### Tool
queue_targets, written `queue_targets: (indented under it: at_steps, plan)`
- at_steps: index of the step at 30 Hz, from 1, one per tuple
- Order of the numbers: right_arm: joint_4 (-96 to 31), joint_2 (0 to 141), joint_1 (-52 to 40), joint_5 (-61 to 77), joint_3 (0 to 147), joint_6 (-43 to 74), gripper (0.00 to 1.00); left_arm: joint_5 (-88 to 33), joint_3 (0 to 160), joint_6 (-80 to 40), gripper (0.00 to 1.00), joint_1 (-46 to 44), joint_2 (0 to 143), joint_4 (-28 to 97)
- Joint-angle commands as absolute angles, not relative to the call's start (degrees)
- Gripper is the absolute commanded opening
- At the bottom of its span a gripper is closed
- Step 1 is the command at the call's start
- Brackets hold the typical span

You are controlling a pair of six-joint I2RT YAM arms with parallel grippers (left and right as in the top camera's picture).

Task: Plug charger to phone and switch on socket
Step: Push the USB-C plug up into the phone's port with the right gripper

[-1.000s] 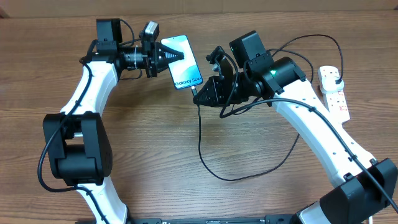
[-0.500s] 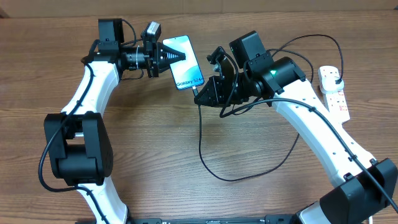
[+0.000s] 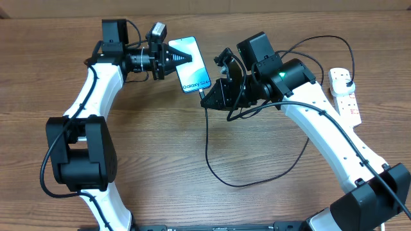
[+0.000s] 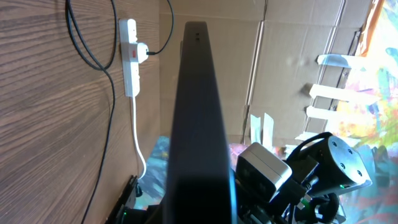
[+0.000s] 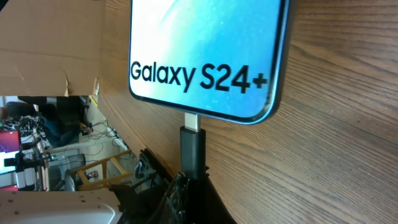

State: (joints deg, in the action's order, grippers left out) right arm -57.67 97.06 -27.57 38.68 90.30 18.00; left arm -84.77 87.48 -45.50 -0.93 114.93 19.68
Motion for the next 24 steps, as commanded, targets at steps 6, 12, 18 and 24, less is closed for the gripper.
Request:
queue_targets:
  at_steps: [6, 12, 18, 24]
  plan:
    - [-57.7, 97.4, -27.8, 38.6, 90.0, 18.0, 0.04, -85.1, 88.3, -47.2, 0.04, -1.7, 115.0, 19.4]
    - [-57.9, 97.4, -27.8, 38.6, 90.0, 18.0, 0.04, -85.2, 88.3, -49.5, 0.04, -1.7, 115.0, 17.0]
    - [-57.8, 97.4, -27.8, 38.6, 90.0, 18.0, 0.04, -85.4, 88.3, -49.9, 0.04, -1.8, 115.0, 16.2]
    - [-57.3, 97.4, -27.8, 38.6, 90.0, 18.0, 0.04, -85.6, 88.3, -49.3, 0.04, -2.3, 115.0, 16.2]
